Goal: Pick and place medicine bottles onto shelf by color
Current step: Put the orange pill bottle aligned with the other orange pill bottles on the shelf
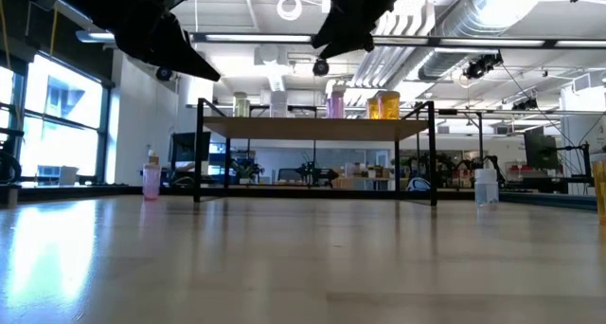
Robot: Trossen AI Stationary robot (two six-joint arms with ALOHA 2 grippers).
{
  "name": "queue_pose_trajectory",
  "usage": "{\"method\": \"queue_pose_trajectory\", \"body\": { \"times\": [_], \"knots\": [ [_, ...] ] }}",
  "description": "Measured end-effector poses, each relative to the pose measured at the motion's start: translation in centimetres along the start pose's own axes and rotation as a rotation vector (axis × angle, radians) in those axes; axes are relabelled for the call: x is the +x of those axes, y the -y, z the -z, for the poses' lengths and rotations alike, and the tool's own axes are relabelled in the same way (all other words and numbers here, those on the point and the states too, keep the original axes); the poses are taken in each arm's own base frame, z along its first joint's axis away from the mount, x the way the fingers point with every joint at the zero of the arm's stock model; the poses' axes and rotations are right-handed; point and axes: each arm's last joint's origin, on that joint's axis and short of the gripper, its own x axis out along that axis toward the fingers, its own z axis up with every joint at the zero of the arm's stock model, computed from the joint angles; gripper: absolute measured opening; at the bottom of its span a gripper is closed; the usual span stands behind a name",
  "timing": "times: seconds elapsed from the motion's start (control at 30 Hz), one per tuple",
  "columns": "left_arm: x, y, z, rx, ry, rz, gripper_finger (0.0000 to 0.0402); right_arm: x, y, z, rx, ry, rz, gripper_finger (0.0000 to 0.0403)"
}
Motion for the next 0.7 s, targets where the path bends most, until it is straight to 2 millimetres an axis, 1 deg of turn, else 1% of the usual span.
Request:
{"method": "queue_pose_trajectory", "body": {
  "times": [0.07, 0.17, 0.23, 0.33, 0.5, 0.7],
  "knots": [
    [0.0, 0.0, 0.0, -0.008, 0.0, 0.0, 0.0197, 0.0, -0.8, 0.5, -0.027, -0.052, -0.017, 0.0202],
    [0.0, 0.0, 0.0, -0.034, -0.001, -0.001, 0.0197, 0.5, -2.0, 2.2, -0.073, -0.152, -0.045, 0.0202],
    [0.0, 0.0, 0.0, -0.048, 0.0, -0.005, 0.0197, 1.1, -2.6, 3.7, -0.064, -0.216, -0.057, 0.0202],
    [0.0, 0.0, 0.0, -0.069, -0.001, -0.01, 0.0197, 1.2, -3.3, 5.5, -0.024, -0.267, -0.066, 0.0202],
    [0.0, 0.0, 0.0, -0.068, -0.001, -0.019, 0.0197, 0.1, -4.6, 7.8, 0.036, -0.299, -0.035, 0.0202],
    [0.0, -0.1, 0.0, -0.08, -0.001, -0.025, 0.0197, -2.3, -6.1, 10.5, 0.127, -0.303, -0.015, 0.0202]
  ]
}}
